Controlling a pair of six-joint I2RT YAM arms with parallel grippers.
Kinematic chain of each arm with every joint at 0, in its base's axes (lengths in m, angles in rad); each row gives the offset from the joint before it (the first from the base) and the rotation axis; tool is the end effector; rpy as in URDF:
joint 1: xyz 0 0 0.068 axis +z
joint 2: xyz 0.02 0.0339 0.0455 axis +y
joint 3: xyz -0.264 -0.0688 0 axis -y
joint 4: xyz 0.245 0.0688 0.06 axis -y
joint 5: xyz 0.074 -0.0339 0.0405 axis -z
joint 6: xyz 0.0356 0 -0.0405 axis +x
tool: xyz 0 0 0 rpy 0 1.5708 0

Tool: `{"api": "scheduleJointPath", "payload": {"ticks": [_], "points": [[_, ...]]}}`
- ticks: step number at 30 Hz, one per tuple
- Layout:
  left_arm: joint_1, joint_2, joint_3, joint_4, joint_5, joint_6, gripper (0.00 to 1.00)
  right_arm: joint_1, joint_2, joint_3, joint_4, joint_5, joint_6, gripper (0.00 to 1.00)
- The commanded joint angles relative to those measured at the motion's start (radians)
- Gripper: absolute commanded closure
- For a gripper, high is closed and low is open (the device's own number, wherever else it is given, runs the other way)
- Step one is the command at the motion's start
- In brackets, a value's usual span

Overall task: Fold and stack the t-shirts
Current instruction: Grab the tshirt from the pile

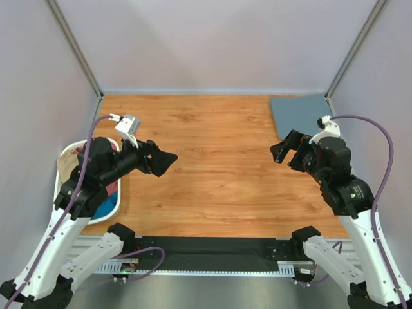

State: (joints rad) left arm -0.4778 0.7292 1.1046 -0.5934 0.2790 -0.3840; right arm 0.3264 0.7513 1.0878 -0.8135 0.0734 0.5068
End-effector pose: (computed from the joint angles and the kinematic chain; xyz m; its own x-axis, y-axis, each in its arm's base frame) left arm 0.1151 -0.0707 0.4116 -0.4331 -0.1813 -0.8829 0.5593 0.7141 -0.4210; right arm 0.1295 0.0411 0.3810 -0.5055 0.3400 -0.7930 -0.0145 0.9156 0.4018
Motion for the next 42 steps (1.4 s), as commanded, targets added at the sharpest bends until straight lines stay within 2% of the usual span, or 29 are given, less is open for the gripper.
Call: {"api": "scheduleJointPath", "payload": {"ticks": [1,3,7,10,11,12,15,16,18,21,23,27,29,33,39,42], "points": [[-0.001,0.038,0.052,0.014,-0.024,-0.015,0.05,0.003,0.006,0.063,-0.009,-0.021,-0.016,0.00],[-0.001,0.050,0.069,-0.014,-0.053,-0.030,0.05,0.003,0.006,0.063,-0.018,-0.024,-0.007,0.00],[-0.001,0.096,0.150,-0.100,-0.229,-0.050,0.08,0.003,-0.020,0.031,-0.006,-0.024,0.002,0.00],[0.013,0.204,0.243,-0.238,-0.520,-0.072,0.11,0.003,-0.038,0.006,0.007,-0.056,0.012,0.00],[0.030,0.234,0.267,-0.315,-0.562,-0.094,0.14,0.003,-0.046,0.001,0.010,-0.060,0.012,0.00],[0.101,0.261,0.284,-0.347,-0.586,-0.110,0.16,0.003,-0.049,-0.003,0.016,-0.095,0.012,0.00],[0.279,0.346,0.272,-0.382,-0.514,-0.162,0.24,0.002,-0.056,-0.029,0.031,-0.153,0.001,0.00],[0.389,0.369,0.235,-0.382,-0.517,-0.183,0.26,0.003,-0.056,-0.035,0.037,-0.197,-0.007,0.00],[0.529,0.386,0.195,-0.394,-0.567,-0.286,0.29,0.003,-0.053,-0.051,0.042,-0.233,-0.001,0.00],[0.670,0.398,0.106,-0.362,-0.627,-0.360,0.32,0.003,-0.056,-0.074,0.062,-0.309,0.006,0.00],[0.725,0.403,0.032,-0.324,-0.658,-0.415,0.31,0.003,-0.055,-0.081,0.071,-0.348,0.006,0.00],[0.898,0.423,-0.081,-0.208,-0.548,-0.452,0.31,0.003,-0.050,-0.082,0.083,-0.388,-0.004,0.00],[0.935,0.443,-0.135,-0.142,-0.469,-0.438,0.31,0.002,-0.053,-0.077,0.085,-0.406,-0.010,0.00],[0.958,0.516,-0.147,-0.148,-0.549,-0.452,0.31,0.002,-0.055,-0.062,0.082,-0.425,-0.022,0.00],[0.963,0.579,-0.178,-0.106,-0.560,-0.455,0.33,0.003,-0.055,-0.045,0.074,-0.428,-0.028,0.00],[0.963,0.614,-0.196,-0.068,-0.538,-0.441,0.44,0.003,-0.053,-0.039,0.068,-0.425,-0.027,0.00]]}}
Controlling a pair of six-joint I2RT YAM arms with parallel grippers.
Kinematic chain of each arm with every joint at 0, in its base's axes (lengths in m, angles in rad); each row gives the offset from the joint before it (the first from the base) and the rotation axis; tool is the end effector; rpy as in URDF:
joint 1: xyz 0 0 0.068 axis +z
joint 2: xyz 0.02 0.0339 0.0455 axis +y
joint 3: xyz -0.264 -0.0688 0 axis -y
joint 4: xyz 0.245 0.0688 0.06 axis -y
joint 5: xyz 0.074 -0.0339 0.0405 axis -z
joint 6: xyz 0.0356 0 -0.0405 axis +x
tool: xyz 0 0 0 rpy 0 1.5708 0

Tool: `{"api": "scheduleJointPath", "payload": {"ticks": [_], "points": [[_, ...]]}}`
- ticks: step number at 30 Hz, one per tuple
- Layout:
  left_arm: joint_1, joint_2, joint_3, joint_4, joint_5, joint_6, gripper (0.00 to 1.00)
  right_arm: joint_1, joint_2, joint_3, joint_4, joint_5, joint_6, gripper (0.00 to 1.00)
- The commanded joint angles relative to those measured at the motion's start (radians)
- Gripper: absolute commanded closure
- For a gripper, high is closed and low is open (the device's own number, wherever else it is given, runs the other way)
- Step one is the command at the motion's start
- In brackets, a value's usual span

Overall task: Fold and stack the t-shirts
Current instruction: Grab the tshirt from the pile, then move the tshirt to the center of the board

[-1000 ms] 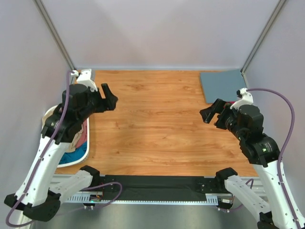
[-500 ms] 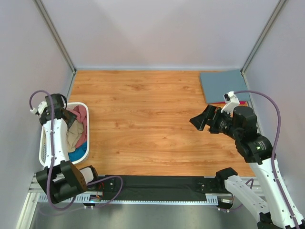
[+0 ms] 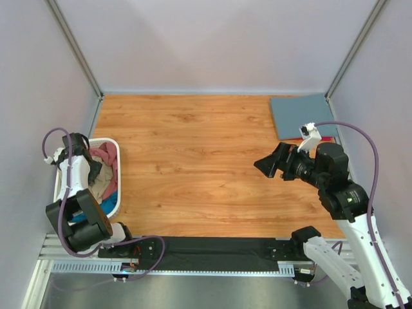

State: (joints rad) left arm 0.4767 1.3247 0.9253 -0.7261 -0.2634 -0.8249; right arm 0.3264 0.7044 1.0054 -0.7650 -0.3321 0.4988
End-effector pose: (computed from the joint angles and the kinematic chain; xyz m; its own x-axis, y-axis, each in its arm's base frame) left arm 0.2191 0.1236 0.2317 -0.1456 -0.8733 -0.4649 -0.9572 0.2431 -0.1569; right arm 0.1206 0.0531 0.3662 -0.6494 0.2576 -0.7155 -0.3059 0.7729 0.5559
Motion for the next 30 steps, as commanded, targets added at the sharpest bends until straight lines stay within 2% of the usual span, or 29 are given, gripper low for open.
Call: {"api": "scheduleJointPath", "payload": {"ticks": [1,5,6,8,11,17,19,23,24,27,30], "points": [[0.008,0.025,-0.023,0.088,0.015,0.001,0.52,0.003,-0.006,0.045,0.018,-0.016,-0.019,0.00],[0.010,0.064,-0.016,0.109,0.056,0.003,0.60,0.002,-0.002,0.064,-0.025,0.025,-0.028,0.00],[0.008,0.083,-0.013,0.114,0.067,0.013,0.78,0.003,0.000,0.067,-0.028,0.033,-0.028,0.00],[0.010,0.102,0.001,0.103,0.070,0.017,1.00,0.003,0.000,0.074,-0.040,0.044,-0.026,0.00],[0.007,0.100,0.056,0.054,0.093,0.055,1.00,0.003,0.000,0.085,-0.054,0.038,-0.009,0.00],[0.007,-0.163,0.220,0.010,0.162,0.142,1.00,0.003,-0.008,0.130,-0.097,0.059,-0.028,0.00],[0.005,-0.255,0.315,-0.001,0.255,0.136,1.00,0.003,-0.019,0.139,-0.094,0.076,-0.031,0.00],[0.003,-0.309,0.516,-0.047,0.439,0.099,1.00,0.003,-0.059,0.136,-0.074,0.102,-0.009,0.00],[0.000,-0.314,0.580,-0.042,0.529,0.078,1.00,0.003,-0.066,0.136,-0.071,0.103,-0.005,0.00],[-0.027,-0.332,0.648,-0.001,0.675,0.009,1.00,0.003,-0.065,0.141,-0.082,0.097,0.010,0.00],[-0.136,-0.352,0.684,0.068,0.717,-0.046,1.00,0.003,-0.068,0.134,-0.089,0.096,0.023,0.00]]}}
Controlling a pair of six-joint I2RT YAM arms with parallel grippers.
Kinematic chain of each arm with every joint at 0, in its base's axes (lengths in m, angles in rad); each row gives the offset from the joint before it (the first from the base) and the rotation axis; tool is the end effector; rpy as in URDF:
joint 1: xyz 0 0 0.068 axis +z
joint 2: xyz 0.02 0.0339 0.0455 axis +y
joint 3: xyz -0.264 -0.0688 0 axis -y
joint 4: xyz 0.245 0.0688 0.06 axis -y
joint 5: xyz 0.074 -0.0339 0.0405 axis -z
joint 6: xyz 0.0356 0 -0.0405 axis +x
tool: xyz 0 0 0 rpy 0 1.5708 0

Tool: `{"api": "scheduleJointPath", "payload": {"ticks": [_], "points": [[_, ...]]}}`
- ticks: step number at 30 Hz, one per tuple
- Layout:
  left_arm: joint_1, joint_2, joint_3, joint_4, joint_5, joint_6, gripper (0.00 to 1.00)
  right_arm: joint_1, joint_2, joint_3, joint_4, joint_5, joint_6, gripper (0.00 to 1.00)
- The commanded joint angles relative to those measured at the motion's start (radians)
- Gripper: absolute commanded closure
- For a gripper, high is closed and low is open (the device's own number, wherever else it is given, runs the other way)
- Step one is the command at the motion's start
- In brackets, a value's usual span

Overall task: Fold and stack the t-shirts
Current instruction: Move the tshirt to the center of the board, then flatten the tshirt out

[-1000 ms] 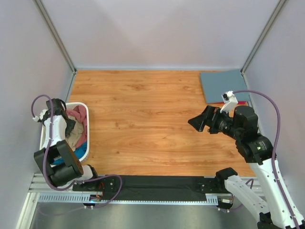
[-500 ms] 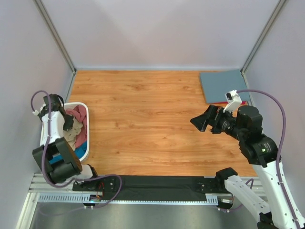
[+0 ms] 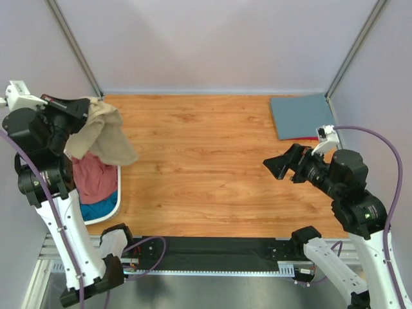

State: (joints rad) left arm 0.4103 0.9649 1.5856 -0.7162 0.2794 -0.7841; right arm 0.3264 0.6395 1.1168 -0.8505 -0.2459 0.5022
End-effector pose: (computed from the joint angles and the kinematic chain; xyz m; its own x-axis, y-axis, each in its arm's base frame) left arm 0.1339 0.0476 0.5115 0.0311 -0.7267 -0.6862 -0.1550 0.6748 -0.7216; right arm 0.0913 0.0400 0.3973 -0.5558 0.3048 -0.7735 -0.2946 0.7978 0.5260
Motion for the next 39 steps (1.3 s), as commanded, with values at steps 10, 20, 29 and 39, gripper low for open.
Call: {"api": "scheduleJointPath", "payload": {"ticks": [10,20,29,39], "points": [[-0.698,0.067,-0.076,0.127,0.201,0.003,1.00,0.003,0.009,-0.021,0.002,0.013,0.032,0.00],[-0.835,0.126,-0.591,0.089,0.100,0.121,0.37,0.002,0.143,-0.133,0.014,0.031,0.027,0.04],[-0.835,0.103,-0.761,0.073,0.009,0.172,0.21,0.003,0.367,-0.248,0.134,0.057,0.124,0.16],[-0.837,0.231,-0.946,0.267,0.041,0.126,0.21,0.002,0.676,-0.149,0.257,0.227,0.047,0.15]]}}
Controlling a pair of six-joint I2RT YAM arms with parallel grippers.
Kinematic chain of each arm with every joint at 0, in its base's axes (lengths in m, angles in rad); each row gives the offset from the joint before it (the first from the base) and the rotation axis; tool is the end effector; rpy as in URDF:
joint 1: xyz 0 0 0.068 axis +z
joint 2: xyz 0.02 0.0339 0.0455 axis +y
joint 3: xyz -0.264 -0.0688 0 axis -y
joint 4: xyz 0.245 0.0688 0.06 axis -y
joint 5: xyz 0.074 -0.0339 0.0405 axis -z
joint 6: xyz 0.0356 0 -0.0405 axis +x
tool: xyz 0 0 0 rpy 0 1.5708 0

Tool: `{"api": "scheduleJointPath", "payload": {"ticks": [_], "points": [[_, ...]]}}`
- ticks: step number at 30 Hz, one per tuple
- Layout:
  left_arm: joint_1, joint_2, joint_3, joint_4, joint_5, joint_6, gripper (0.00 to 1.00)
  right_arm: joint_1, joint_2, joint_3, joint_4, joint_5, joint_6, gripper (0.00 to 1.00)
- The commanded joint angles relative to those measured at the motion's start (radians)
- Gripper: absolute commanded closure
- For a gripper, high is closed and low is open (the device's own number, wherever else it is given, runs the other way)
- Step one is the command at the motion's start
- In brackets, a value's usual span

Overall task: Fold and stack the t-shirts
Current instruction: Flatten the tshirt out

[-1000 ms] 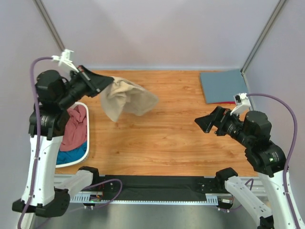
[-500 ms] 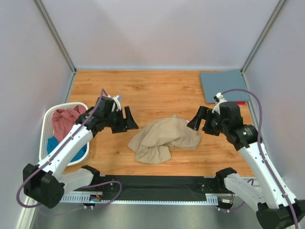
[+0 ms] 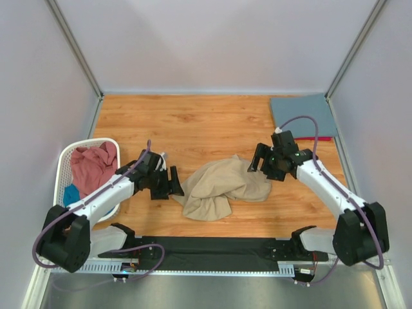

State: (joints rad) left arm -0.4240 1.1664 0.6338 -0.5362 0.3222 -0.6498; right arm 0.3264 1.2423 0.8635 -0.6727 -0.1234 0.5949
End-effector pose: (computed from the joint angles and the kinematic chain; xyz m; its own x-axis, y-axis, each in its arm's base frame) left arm 0.1863 -0.0965 0.1890 -0.9563 -0.1980 -0.2152 -0.0621 0.8567 -0.5121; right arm 0.2249 0.0808 0.2336 -0.8918 0.2853 -0.3511 0.1494 0.9183 0.3666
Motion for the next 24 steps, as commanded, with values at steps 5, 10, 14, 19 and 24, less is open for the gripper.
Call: {"api": "scheduleJointPath", "payload": {"ticks": [5,10,14,19,24], "points": [[-0.007,0.107,0.001,0.126,-0.015,-0.004,0.23,-0.020,0.228,0.147,0.096,0.099,-0.118,0.16],[-0.007,0.170,-0.011,0.157,-0.021,-0.010,0.27,-0.029,0.308,0.138,0.174,0.080,-0.165,0.16],[-0.009,0.203,0.003,0.180,-0.028,-0.024,0.48,-0.033,0.367,0.134,0.231,0.094,-0.198,0.16],[-0.009,0.246,0.119,0.109,-0.026,0.004,1.00,-0.039,0.411,0.150,0.236,0.108,-0.179,0.33],[-0.009,0.216,0.294,-0.056,-0.155,0.068,1.00,-0.039,0.289,0.124,0.240,0.185,-0.175,0.75]]}}
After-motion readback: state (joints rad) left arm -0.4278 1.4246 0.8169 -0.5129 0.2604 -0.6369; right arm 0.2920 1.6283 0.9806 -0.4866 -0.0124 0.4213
